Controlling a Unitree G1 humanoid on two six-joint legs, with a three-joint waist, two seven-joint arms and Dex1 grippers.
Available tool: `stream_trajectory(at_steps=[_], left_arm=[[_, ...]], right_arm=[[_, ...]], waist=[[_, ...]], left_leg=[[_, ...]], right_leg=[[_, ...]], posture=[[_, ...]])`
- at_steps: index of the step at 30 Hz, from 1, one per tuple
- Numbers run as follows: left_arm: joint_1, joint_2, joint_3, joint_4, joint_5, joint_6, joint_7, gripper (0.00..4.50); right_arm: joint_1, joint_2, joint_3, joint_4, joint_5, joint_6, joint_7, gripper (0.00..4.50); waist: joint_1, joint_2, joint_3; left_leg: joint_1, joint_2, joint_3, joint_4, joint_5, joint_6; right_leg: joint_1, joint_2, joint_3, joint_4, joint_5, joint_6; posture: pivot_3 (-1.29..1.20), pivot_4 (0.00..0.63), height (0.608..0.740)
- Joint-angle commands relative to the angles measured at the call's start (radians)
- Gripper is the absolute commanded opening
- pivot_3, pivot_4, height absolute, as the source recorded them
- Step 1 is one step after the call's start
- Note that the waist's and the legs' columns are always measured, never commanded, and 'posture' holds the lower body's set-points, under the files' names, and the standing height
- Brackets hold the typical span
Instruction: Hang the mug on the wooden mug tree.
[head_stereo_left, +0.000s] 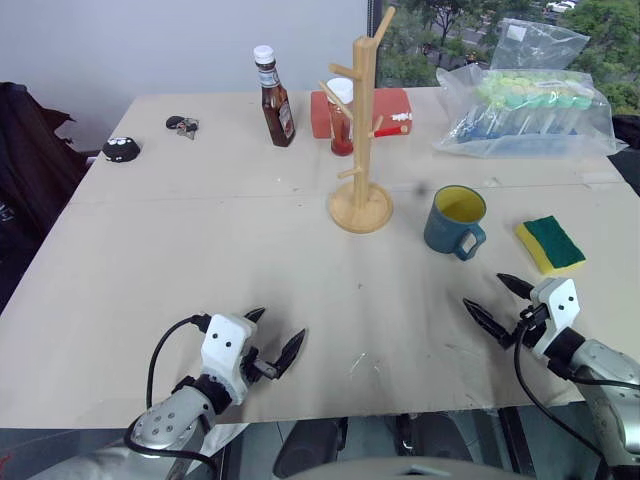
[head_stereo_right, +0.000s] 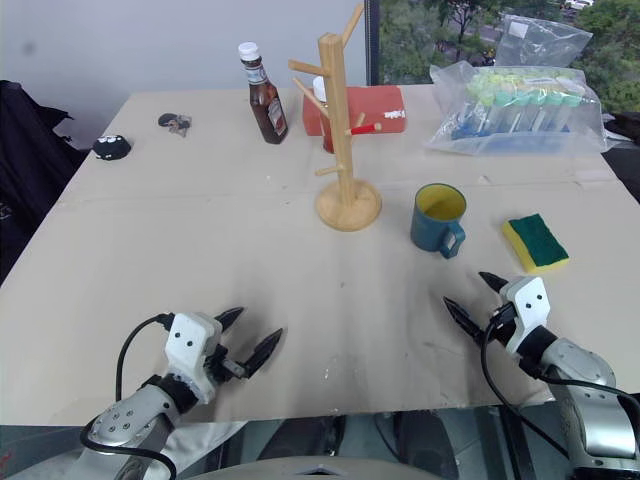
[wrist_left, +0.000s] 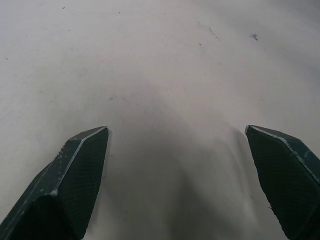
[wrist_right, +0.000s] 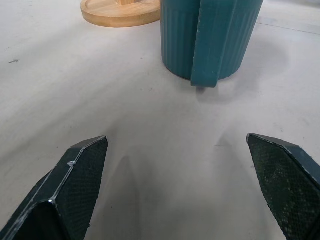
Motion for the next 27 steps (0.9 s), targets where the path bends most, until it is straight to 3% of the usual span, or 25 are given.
stream_trajectory(at_steps=[1,17,23,27], left_arm=[[-0.003,0.005,0.011,-0.019,0.004,-0.029,-0.005,4.50],[-0.022,-0.014,-0.011,-0.017,0.007,-0.032,-0.006,4.50],[-0.069,0.041,-0.018,-0.027,0.004,-0.031,-0.065,4.50],[-0.183,0.109,0.010,-0.066,-0.108,0.021,-0.157,4.50]], right_arm=[[0.009,0.002,-0.003,-0.021,0.012,0.005,-0.006,4.48],[0.016,0.029,0.018,-0.046,0.005,0.015,-0.051,4.48],[-0.003,0.072,0.047,-0.114,-0.040,0.047,-0.159,4.48],[-0.033,0.145,0.074,-0.223,-0.061,0.164,-0.308,4.48]], waist=[[0.000,0.000,0.000],[0.000,0.000,0.000],[0.000,0.000,0.000],[0.001,0.001,0.000]], left_leg=[[0.000,0.000,0.000,0.000,0.000,0.000],[0.000,0.000,0.000,0.000,0.000,0.000],[0.000,0.000,0.000,0.000,0.001,-0.001],[0.000,0.000,-0.002,0.000,0.002,-0.004]], right_leg=[[0.000,0.000,0.000,0.000,0.000,0.000],[0.000,0.000,0.000,0.000,0.000,0.000],[0.000,0.000,0.000,0.000,0.001,-0.001],[0.000,0.001,-0.002,0.001,0.001,-0.001]], posture=[[0.00,0.150,0.740],[0.00,0.150,0.740],[0.00,0.150,0.740],[0.00,0.150,0.740]])
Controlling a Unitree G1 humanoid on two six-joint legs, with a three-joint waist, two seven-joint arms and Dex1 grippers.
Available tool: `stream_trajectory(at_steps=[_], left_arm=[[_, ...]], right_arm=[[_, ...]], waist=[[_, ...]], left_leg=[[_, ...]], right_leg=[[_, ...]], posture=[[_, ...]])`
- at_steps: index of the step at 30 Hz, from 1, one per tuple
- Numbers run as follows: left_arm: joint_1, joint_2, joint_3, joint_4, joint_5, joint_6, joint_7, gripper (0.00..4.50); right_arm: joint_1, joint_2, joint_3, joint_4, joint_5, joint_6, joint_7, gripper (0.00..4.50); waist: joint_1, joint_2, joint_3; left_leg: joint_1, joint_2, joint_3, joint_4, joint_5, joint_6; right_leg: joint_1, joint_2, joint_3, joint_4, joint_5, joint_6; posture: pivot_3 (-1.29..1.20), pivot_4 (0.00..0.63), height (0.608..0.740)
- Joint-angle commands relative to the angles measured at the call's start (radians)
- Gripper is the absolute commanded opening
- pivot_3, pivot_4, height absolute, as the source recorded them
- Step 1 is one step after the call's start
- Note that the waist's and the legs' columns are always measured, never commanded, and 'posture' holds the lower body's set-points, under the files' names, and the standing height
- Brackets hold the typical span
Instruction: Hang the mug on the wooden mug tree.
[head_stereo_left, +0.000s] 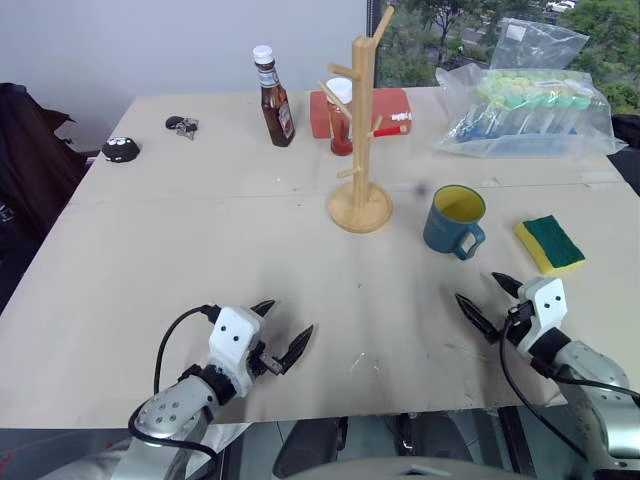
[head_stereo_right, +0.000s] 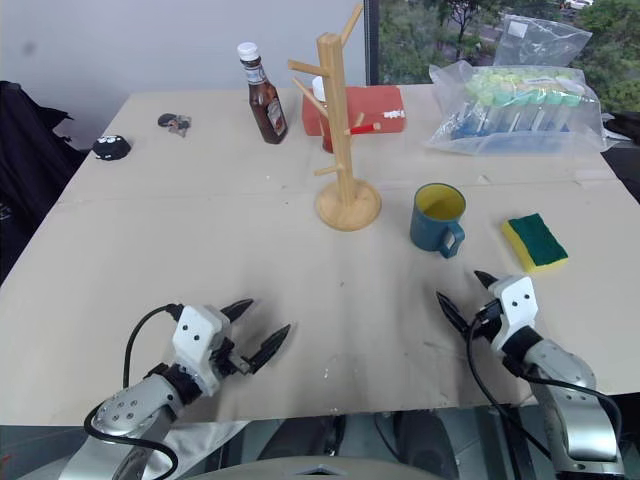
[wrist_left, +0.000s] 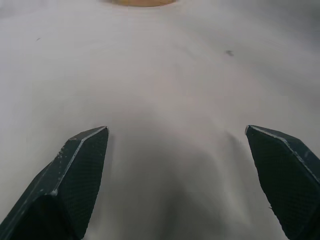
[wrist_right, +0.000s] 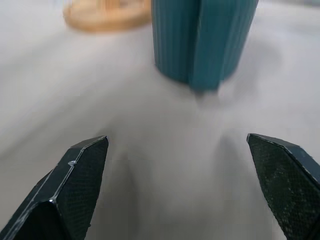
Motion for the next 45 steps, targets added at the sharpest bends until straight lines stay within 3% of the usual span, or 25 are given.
stream_trajectory(at_steps=[1,5,9,18,22,29,37,42,45], left_arm=[[-0.086,0.045,0.033,-0.068,-0.092,0.028,-0.069,4.50],[-0.248,0.138,0.031,-0.094,-0.210,0.121,-0.165,4.50],[-0.340,0.214,0.014,-0.082,-0.240,0.155,-0.234,4.50],[-0.388,0.243,0.022,-0.048,-0.227,0.149,-0.274,4.50],[-0.390,0.231,0.020,-0.055,-0.226,0.145,-0.269,4.50],[-0.369,0.220,0.020,-0.054,-0.208,0.126,-0.264,4.50],[-0.357,0.168,0.036,-0.053,-0.215,0.122,-0.205,4.50],[-0.348,0.013,0.073,-0.037,-0.180,0.046,-0.048,4.50],[-0.349,-0.145,0.083,-0.058,-0.167,-0.018,0.093,4.50]], right_arm=[[-0.032,0.040,0.021,-0.113,-0.018,0.080,-0.112,4.48],[-0.074,0.103,0.048,-0.133,-0.089,0.132,-0.242,4.48],[-0.116,0.153,0.045,-0.103,-0.120,0.138,-0.311,4.48],[-0.196,0.220,0.063,0.023,-0.170,0.083,-0.368,4.48],[-0.212,0.225,0.057,0.060,-0.186,0.034,-0.376,3.40],[-0.237,0.217,0.065,0.091,-0.183,-0.010,-0.355,0.13],[-0.312,0.184,0.063,0.163,-0.180,-0.037,-0.316,0.04],[-0.448,0.078,0.067,0.177,-0.111,-0.022,-0.140,0.04],[-0.638,-0.071,0.091,0.271,-0.055,-0.044,0.124,0.04]], waist=[[-0.001,0.000,0.000],[-0.003,0.000,0.000],[-0.008,0.001,0.000],[-0.025,0.002,0.000],[-0.027,0.002,0.000],[-0.029,0.002,0.000],[-0.029,0.002,0.000],[-0.030,0.002,0.000],[-0.030,0.003,0.002]], left_leg=[[0.000,0.000,0.000,0.000,0.001,-0.002],[0.000,0.000,0.001,0.000,0.001,-0.002],[0.000,-0.001,0.003,0.000,0.001,-0.002],[0.000,-0.001,0.004,-0.002,0.001,-0.002],[0.000,-0.001,0.004,-0.002,0.001,-0.002],[0.000,-0.001,0.004,-0.002,0.002,-0.002],[0.000,-0.001,0.005,-0.002,0.002,-0.002],[0.000,-0.001,0.007,-0.001,0.002,-0.002],[0.000,0.000,0.008,0.000,0.002,-0.002]], right_leg=[[0.000,0.000,0.000,0.000,0.000,0.000],[0.000,0.001,-0.002,0.000,0.000,0.000],[-0.002,0.003,0.000,0.000,0.001,-0.001],[-0.004,0.005,0.002,0.000,0.001,-0.001],[-0.004,0.005,0.002,0.000,0.001,-0.001],[-0.004,0.005,0.002,0.000,0.001,-0.001],[-0.004,0.005,0.003,0.000,0.001,-0.002],[-0.004,0.005,0.004,0.000,0.001,-0.001],[-0.003,0.005,0.004,0.000,0.002,-0.002]], posture=[[0.00,0.150,0.740],[0.00,0.150,0.740],[0.00,0.150,0.740],[0.00,0.150,0.740],[0.00,0.150,0.740],[0.00,0.150,0.740],[0.00,0.150,0.740],[0.00,0.150,0.740],[0.00,0.150,0.740]])
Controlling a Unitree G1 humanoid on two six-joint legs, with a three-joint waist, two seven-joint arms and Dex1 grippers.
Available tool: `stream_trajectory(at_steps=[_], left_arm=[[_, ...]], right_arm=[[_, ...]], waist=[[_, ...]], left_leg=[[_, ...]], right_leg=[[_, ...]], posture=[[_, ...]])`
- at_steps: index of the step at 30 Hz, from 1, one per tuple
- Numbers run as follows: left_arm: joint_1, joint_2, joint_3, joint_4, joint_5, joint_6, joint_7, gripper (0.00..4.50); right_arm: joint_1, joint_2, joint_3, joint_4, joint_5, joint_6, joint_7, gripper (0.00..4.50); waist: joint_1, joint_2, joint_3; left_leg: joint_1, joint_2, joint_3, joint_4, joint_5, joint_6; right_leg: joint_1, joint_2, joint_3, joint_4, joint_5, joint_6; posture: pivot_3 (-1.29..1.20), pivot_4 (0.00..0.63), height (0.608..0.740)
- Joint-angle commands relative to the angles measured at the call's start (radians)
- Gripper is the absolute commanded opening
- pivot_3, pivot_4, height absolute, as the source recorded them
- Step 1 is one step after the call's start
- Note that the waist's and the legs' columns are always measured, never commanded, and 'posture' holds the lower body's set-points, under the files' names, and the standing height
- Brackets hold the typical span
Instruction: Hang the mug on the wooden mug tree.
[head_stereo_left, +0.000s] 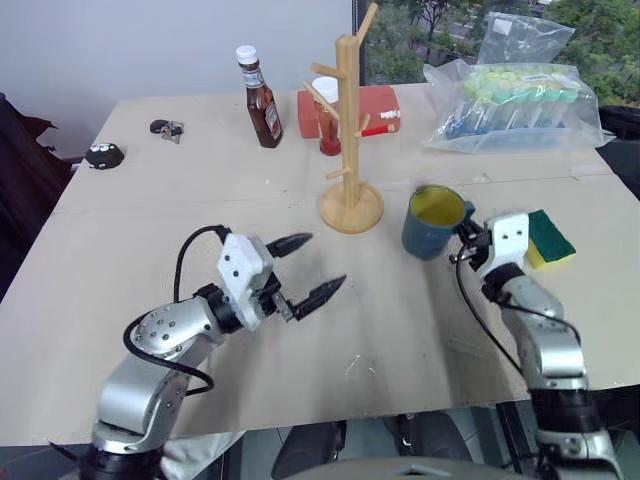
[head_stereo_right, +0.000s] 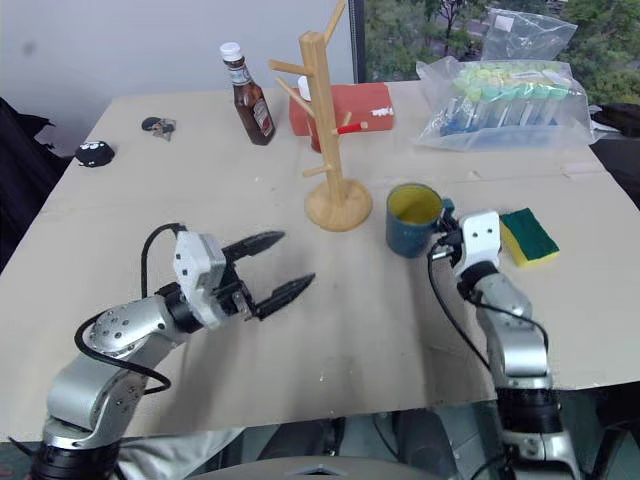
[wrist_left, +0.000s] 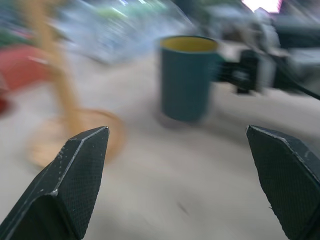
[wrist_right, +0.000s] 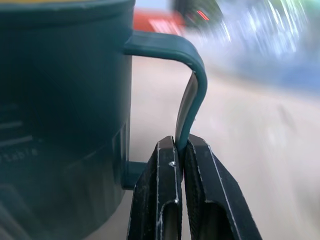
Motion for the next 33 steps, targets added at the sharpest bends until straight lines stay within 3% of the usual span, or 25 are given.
stream_trajectory(at_steps=[1,5,12,19,28,33], left_arm=[[0.001,-0.120,0.007,-0.047,0.035,-0.098,0.134,4.50],[0.049,-0.187,-0.045,-0.108,0.071,-0.155,0.166,4.50],[0.108,-0.228,-0.099,-0.147,0.076,-0.238,0.174,4.50],[0.114,-0.246,-0.132,-0.143,0.089,-0.271,0.195,4.50],[0.100,-0.243,-0.124,-0.119,0.074,-0.291,0.187,4.50],[0.090,-0.244,-0.116,-0.110,0.059,-0.297,0.184,4.50]], right_arm=[[-0.209,-0.145,0.018,0.088,0.056,-0.055,0.280,0.04],[-0.438,-0.256,0.069,0.274,0.053,-0.106,0.513,0.04],[-0.712,-0.287,0.149,0.494,-0.006,-0.204,0.728,0.04],[-0.831,-0.257,0.185,0.564,-0.066,-0.185,0.733,0.04],[-0.856,-0.233,0.207,0.529,-0.124,-0.136,0.708,0.04],[-0.869,-0.212,0.223,0.507,-0.146,-0.110,0.689,0.04]], waist=[[0.001,0.000,0.001],[0.002,-0.001,0.000],[0.003,-0.001,0.001],[0.006,-0.001,0.001],[0.005,-0.001,0.001],[0.004,-0.001,0.001]], left_leg=[[0.000,0.000,0.001,0.001,0.000,0.000],[0.000,0.000,0.001,0.001,0.000,0.000],[-0.001,0.000,0.001,0.000,-0.001,0.002],[-0.002,0.000,0.001,0.001,-0.002,0.003],[-0.017,0.000,0.001,0.003,-0.001,0.002],[-0.018,0.000,0.002,0.003,-0.001,0.002]], right_leg=[[0.000,0.000,0.000,0.000,0.000,0.000],[0.001,-0.001,0.000,0.000,0.000,-0.001],[0.000,-0.005,0.000,-0.001,0.001,-0.001],[-0.001,-0.006,0.000,-0.002,0.001,-0.001],[-0.016,-0.005,0.000,0.000,0.002,-0.002],[-0.017,-0.005,0.000,0.000,0.002,-0.002]], posture=[[0.00,0.150,0.740],[0.00,0.150,0.740],[0.00,0.150,0.740],[0.00,0.150,0.740],[0.00,0.150,0.740],[0.00,0.150,0.740]])
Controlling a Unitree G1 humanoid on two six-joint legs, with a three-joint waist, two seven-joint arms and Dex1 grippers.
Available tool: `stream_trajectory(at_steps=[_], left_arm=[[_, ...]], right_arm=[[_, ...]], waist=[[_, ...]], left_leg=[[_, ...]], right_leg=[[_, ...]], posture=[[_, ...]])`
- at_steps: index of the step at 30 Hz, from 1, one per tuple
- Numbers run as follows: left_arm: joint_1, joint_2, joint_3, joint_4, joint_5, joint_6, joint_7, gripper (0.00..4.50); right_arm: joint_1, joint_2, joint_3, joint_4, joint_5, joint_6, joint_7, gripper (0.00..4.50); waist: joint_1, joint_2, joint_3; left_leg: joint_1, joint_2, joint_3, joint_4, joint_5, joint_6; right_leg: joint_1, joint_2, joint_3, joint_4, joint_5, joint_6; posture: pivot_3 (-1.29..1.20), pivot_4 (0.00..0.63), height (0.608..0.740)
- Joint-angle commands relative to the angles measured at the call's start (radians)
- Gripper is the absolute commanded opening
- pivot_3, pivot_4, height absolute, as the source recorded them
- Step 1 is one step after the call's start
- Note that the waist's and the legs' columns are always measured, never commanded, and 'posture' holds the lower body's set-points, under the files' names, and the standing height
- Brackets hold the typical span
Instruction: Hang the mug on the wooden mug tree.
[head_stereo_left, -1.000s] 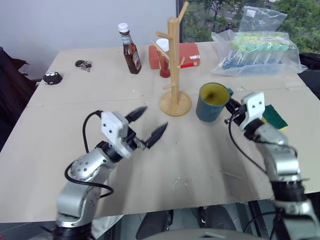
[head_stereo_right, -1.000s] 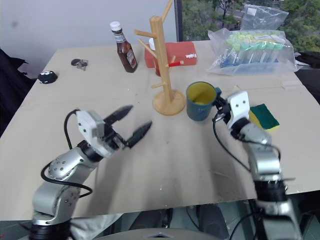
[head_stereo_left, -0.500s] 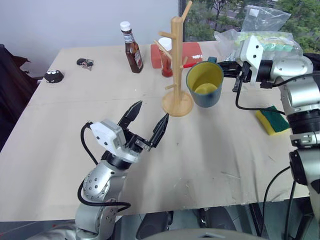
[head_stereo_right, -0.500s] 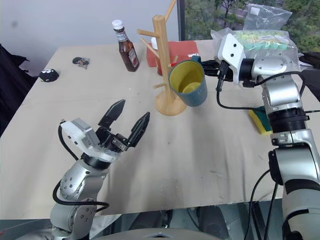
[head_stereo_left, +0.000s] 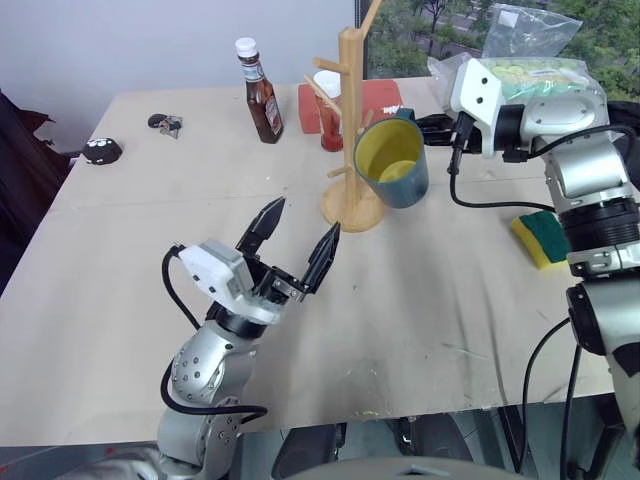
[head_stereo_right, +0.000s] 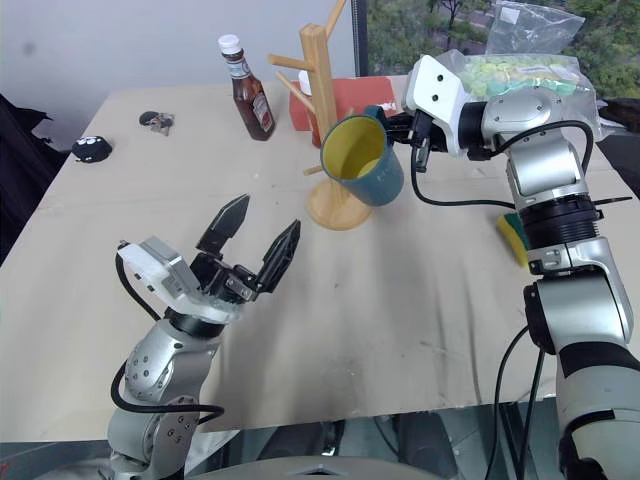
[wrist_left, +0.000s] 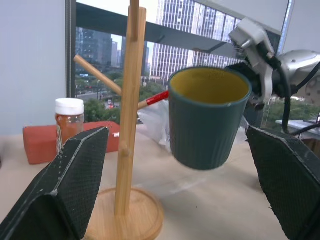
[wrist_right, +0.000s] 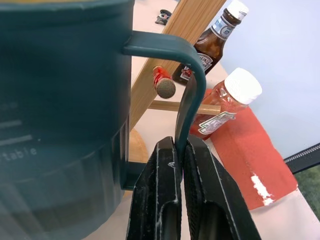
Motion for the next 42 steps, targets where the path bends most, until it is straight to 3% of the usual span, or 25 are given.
stream_trajectory(at_steps=[1,14,17,21,23,25,35,39,42], left_arm=[[-0.006,0.003,0.009,-0.015,-0.018,-0.029,-0.005,4.50],[-0.045,-0.014,0.018,0.018,-0.008,-0.078,0.006,4.50],[-0.052,-0.012,0.017,0.023,-0.010,-0.082,0.005,4.50],[-0.057,-0.007,0.021,0.033,-0.013,-0.089,0.000,4.50],[-0.061,-0.006,0.022,0.037,-0.014,-0.090,0.000,4.50],[-0.061,-0.003,0.020,0.038,-0.014,-0.090,-0.003,4.50],[-0.012,0.031,0.020,0.021,-0.011,-0.029,0.011,4.50],[0.072,0.088,0.044,0.013,-0.005,0.083,0.042,4.50],[0.133,0.136,0.070,0.010,0.011,0.145,0.053,4.50]], right_arm=[[-0.054,0.009,-0.003,-0.057,-0.013,0.016,-0.018,0.04],[-0.096,0.048,-0.002,-0.063,-0.029,0.039,-0.038,0.04],[-0.095,0.047,-0.001,-0.064,-0.038,0.034,-0.044,0.88],[-0.101,0.051,-0.013,-0.056,-0.043,0.040,-0.074,2.77],[-0.101,0.050,-0.016,-0.054,-0.044,0.044,-0.086,4.00],[-0.099,0.047,-0.019,-0.053,-0.044,0.048,-0.094,4.46],[-0.033,-0.008,-0.138,-0.101,0.083,0.223,-0.091,4.46],[0.152,-0.055,-0.261,-0.236,0.258,0.372,-0.034,4.46],[0.371,-0.064,-0.342,-0.386,0.355,0.459,-0.064,4.46]], waist=[[0.000,0.000,0.000],[-0.001,0.000,0.000],[-0.003,0.000,0.000],[-0.004,0.000,0.000],[-0.004,0.000,0.000],[-0.004,0.000,-0.001],[0.003,0.000,-0.001],[0.006,-0.001,-0.001],[0.009,-0.001,-0.001]], left_leg=[[0.000,0.000,0.000,0.000,0.000,0.000],[0.000,0.000,0.000,0.000,0.000,0.000],[0.000,0.000,0.000,0.000,0.000,0.000],[0.001,0.000,0.001,0.000,0.000,0.000],[0.001,0.000,0.001,0.000,0.000,0.000],[0.001,0.000,0.001,0.000,0.000,0.000],[0.001,0.000,0.001,0.001,0.000,0.000],[0.000,0.000,0.000,0.001,0.000,0.000],[-0.001,0.000,-0.001,0.001,0.000,0.000]], right_leg=[[0.000,0.000,0.000,0.000,0.000,0.000],[0.000,0.000,0.000,0.000,0.000,0.000],[0.000,0.000,0.000,0.000,0.000,0.000],[0.000,0.001,0.001,0.001,0.000,0.000],[0.000,0.001,0.001,0.001,0.001,0.000],[0.000,0.001,0.001,0.001,0.001,-0.001],[0.000,0.001,0.001,0.001,0.001,0.000],[0.000,0.000,0.001,0.001,0.001,0.000],[0.000,0.000,0.002,0.000,0.001,0.000]], posture=[[0.00,0.150,0.740],[0.00,0.150,0.740],[0.00,0.150,0.740],[0.00,0.150,0.740],[0.00,0.150,0.740],[0.00,0.150,0.740],[0.00,0.150,0.740],[0.00,0.150,0.740],[0.00,0.150,0.740]])
